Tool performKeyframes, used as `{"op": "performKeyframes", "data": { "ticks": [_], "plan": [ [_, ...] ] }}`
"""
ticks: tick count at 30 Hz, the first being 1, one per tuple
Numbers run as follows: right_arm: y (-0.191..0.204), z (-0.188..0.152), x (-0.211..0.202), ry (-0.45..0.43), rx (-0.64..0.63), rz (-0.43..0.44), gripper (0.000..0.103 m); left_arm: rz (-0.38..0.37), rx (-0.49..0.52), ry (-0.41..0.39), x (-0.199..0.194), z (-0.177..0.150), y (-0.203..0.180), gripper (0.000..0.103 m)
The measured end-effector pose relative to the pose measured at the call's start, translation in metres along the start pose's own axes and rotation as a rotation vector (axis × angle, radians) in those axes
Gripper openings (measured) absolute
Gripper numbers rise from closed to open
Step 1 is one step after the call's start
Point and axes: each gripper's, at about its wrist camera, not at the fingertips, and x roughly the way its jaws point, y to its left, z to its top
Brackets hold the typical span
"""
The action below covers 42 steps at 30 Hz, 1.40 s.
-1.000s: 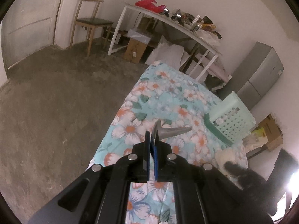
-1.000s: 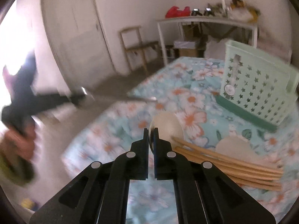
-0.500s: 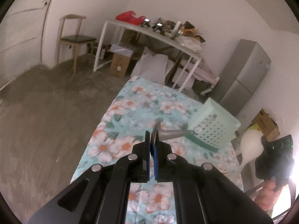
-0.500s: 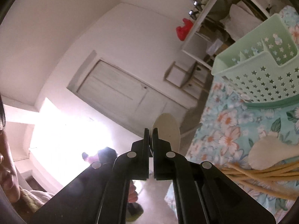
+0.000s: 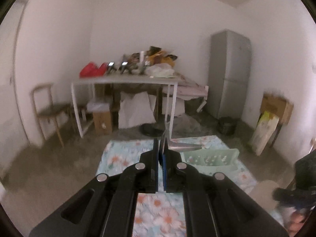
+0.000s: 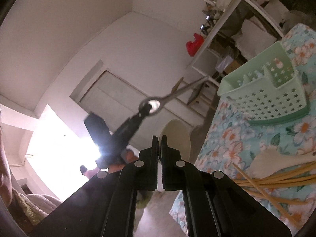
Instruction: Organize utensils
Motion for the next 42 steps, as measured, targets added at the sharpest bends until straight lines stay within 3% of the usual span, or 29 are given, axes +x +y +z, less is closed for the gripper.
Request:
{"op": "performKeyframes", "data": {
  "ticks": [7, 12, 15, 21, 22, 24, 29, 33, 37, 42],
  "plan": [
    [-0.007, 0.001, -0.009, -0.030, 0.014, -0.013, 0.002, 0.106, 0.334, 0.066, 0.050, 0.005, -0.053, 0.002],
    [-0.012, 0.002, -0.013, -0.037, 0.027, -0.017, 0.002, 0.158, 0.495, 0.129, 0.076, -0.006, -0.075, 0.002],
    [-0.015, 0.002, -0.014, -0.037, 0.033, -0.019, 0.002, 0.153, 0.532, 0.194, 0.097, -0.010, -0.086, 0.003],
    [-0.012, 0.005, -0.015, -0.045, 0.018, -0.036, 0.002, 0.044, 0.416, 0.258, 0.124, -0.002, -0.087, 0.008],
    [-0.013, 0.005, -0.016, -0.047, 0.020, -0.036, 0.002, 0.019, 0.386, 0.256, 0.126, 0.000, -0.087, 0.012],
    [-0.013, 0.006, -0.017, -0.053, 0.019, -0.038, 0.002, -0.007, 0.333, 0.236, 0.129, 0.004, -0.086, 0.032],
    [-0.012, 0.010, -0.018, -0.068, -0.008, -0.039, 0.002, -0.080, 0.214, 0.162, 0.120, 0.014, -0.082, 0.051],
    [-0.011, 0.018, -0.017, -0.082, -0.038, -0.022, 0.002, -0.095, 0.154, 0.090, 0.101, 0.017, -0.075, 0.062],
    [-0.006, 0.035, -0.015, -0.090, -0.072, 0.026, 0.002, -0.105, 0.088, 0.050, 0.079, 0.009, -0.060, 0.070],
    [0.010, 0.067, -0.016, -0.117, -0.172, 0.070, 0.002, -0.125, -0.008, 0.097, 0.062, -0.015, -0.038, 0.072]
  ]
}}
